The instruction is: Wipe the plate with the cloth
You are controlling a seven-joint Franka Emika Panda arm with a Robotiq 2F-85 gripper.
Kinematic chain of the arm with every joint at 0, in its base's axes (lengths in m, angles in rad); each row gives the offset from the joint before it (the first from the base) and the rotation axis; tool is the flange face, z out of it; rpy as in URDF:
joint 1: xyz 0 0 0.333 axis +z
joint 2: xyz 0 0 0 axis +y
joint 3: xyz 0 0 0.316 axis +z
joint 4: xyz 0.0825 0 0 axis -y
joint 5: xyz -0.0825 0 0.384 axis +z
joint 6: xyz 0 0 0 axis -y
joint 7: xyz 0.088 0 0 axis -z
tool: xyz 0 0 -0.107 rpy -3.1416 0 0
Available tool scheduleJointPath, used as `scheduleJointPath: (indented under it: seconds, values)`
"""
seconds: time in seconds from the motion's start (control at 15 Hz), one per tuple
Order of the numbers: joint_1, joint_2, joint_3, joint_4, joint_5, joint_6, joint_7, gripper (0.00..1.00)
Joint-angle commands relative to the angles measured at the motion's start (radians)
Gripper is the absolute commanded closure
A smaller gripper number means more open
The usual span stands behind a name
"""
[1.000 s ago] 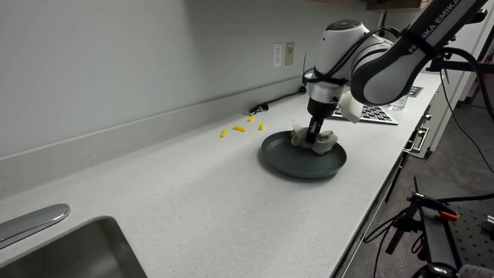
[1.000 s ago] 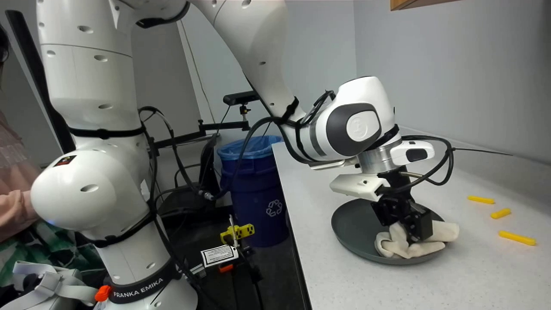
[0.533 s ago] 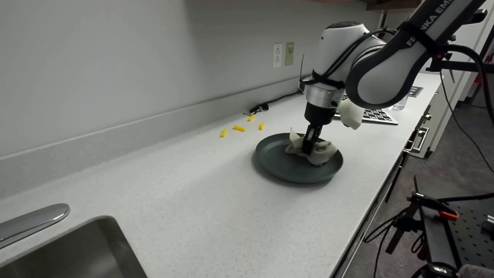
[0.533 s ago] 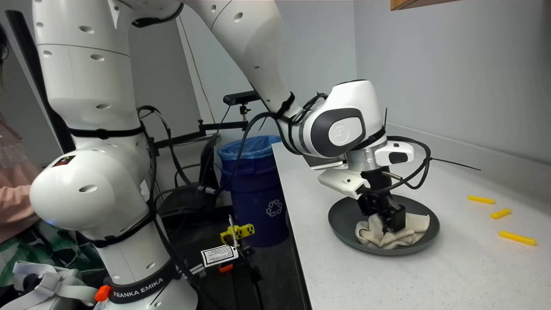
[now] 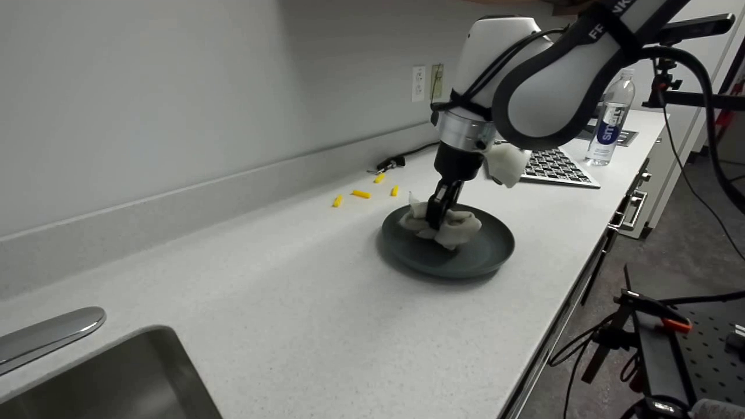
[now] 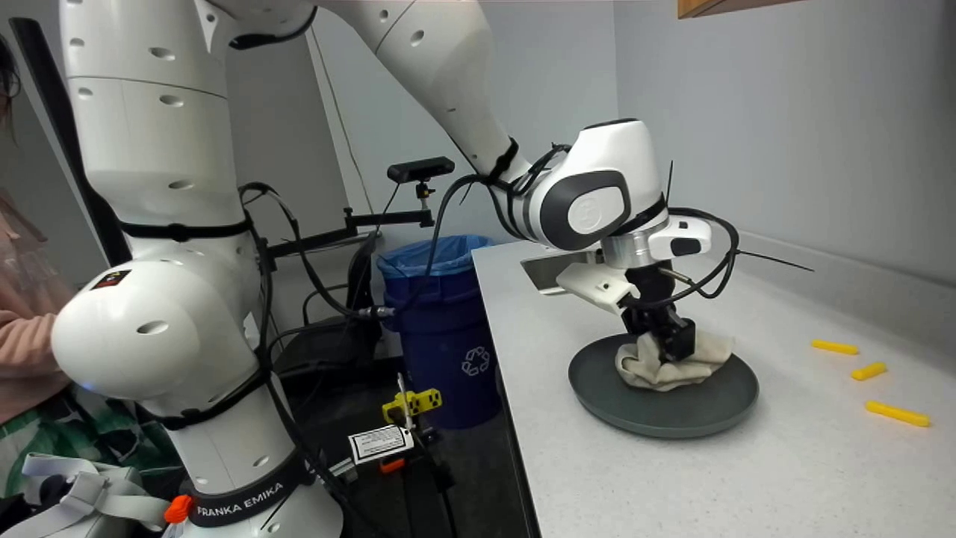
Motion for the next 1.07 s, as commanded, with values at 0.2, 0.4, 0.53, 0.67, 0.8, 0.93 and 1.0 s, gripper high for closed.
scheduleJointPath:
  seconds: [0.2, 0.4, 0.53, 0.67, 0.8, 0.93, 1.0]
  values:
    - [-0.025, 0.063, 0.015, 0.092, 0.09, -0.035, -0.022, 0.96]
    - [-0.051, 0.076, 0.055, 0.091, 0.166, -0.036, -0.061, 0.96]
    - [-0.076, 0.073, 0.106, 0.085, 0.254, -0.033, -0.113, 0.96]
    - [-0.084, 0.065, 0.14, 0.079, 0.31, -0.033, -0.154, 0.96]
    - [-0.085, 0.049, 0.158, 0.066, 0.336, -0.041, -0.184, 0.96]
    - [-0.08, 0.026, 0.15, 0.04, 0.322, -0.053, -0.193, 0.96]
    - [-0.079, 0.012, 0.14, 0.02, 0.311, -0.062, -0.191, 0.96]
